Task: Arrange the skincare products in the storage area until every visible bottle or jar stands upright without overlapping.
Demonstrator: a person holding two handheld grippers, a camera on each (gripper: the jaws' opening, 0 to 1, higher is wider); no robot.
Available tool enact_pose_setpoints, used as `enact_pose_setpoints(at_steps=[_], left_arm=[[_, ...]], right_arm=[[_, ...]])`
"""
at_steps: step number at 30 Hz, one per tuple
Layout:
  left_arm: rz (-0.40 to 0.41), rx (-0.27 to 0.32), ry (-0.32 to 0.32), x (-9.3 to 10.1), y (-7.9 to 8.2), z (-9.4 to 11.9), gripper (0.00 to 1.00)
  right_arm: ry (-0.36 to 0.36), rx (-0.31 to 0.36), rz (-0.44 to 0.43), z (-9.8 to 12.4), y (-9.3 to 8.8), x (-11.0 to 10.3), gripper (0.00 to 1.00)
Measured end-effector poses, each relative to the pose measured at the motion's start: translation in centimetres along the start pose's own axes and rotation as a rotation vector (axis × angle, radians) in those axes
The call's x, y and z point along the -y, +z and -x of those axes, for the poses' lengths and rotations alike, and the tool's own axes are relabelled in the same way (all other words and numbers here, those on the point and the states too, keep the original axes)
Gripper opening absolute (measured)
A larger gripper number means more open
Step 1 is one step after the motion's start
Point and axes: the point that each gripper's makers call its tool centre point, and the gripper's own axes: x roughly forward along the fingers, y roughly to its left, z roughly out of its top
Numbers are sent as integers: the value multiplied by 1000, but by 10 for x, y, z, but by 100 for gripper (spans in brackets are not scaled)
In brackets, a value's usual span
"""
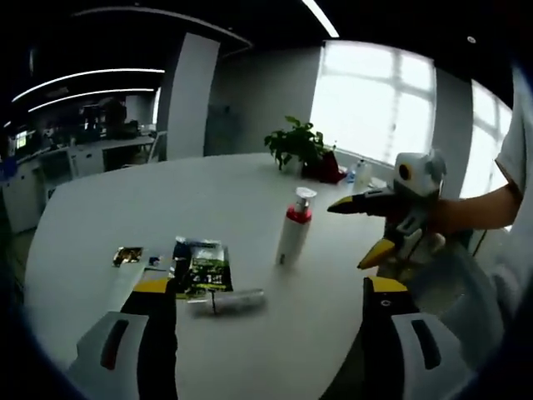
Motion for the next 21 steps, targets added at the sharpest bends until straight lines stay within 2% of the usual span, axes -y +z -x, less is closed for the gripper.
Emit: enact_pose_setpoints(at_steps=[6, 9, 21], left_arm=[[36, -18, 46, -10, -13, 24, 88], [43, -25, 65, -12, -18, 34, 90], [100, -25, 125, -17, -28, 75, 96]], right_arm=[[33, 19, -4, 4, 11, -19, 87], [38, 7, 6, 4, 8, -25, 87], [57, -13, -46, 7, 10, -45, 87]])
